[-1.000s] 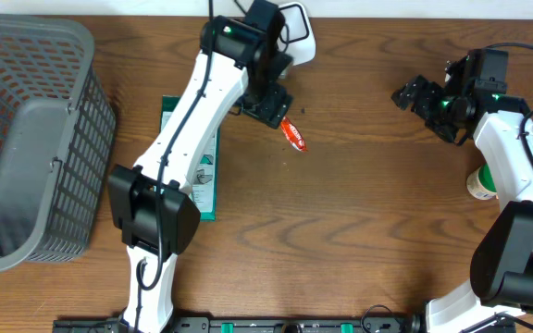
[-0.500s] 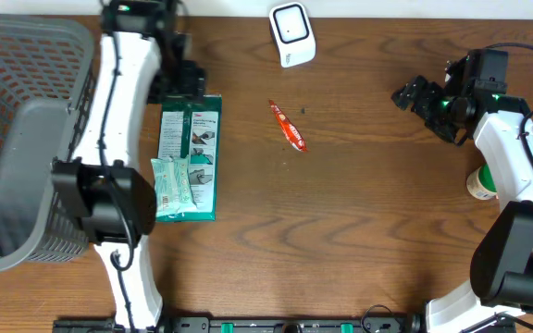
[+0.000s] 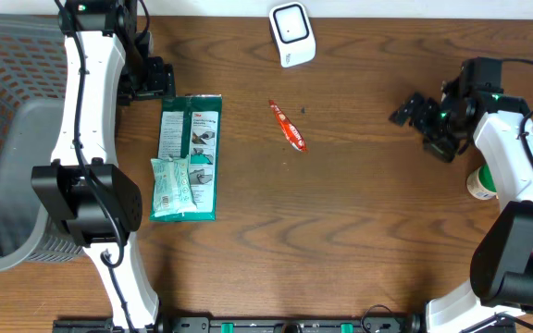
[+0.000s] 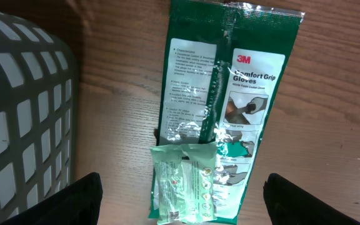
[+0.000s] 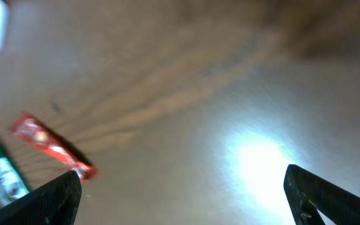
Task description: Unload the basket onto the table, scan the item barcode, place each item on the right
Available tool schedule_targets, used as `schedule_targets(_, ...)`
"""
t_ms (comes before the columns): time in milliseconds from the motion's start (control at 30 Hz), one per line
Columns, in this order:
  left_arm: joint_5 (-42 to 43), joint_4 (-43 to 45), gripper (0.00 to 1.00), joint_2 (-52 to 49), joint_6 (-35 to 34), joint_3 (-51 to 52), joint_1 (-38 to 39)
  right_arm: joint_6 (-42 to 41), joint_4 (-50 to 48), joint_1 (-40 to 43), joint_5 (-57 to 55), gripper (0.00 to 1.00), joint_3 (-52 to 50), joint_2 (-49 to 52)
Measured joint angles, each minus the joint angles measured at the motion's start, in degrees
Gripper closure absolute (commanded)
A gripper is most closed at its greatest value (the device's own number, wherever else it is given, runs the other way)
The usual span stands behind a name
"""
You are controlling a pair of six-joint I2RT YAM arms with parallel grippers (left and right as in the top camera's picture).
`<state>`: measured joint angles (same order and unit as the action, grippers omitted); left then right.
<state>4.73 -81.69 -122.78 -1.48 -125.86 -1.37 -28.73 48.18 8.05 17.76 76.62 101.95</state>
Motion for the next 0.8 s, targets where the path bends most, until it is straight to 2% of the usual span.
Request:
schedule_targets(233, -0.02, 0.0, 0.16, 0.02, -0.02, 0.0, 0.02, -0.83, 2.12, -3.3, -2.67, 0.01, -2.8, 0.0)
schedule_targets(400, -0.02, 0.0, 0.16, 0.04, -0.02, 0.0, 0.02, -3.96, -2.25, -7.85, -3.43, 0.01, -5.97, 0.02)
schedule_targets(700, -0.04, 0.0, 0.16, 0.11, -0.02, 0.0, 0.02, 0.39, -10.47, -27.39, -6.6, 0.01, -6.51, 0.02)
schedule_targets(800, -0.07, 0.0, 0.16, 0.11, -0.02, 0.0, 0.02, 2.34, -12.33, -31.36, -9.33, 0.01, -6.56, 0.02)
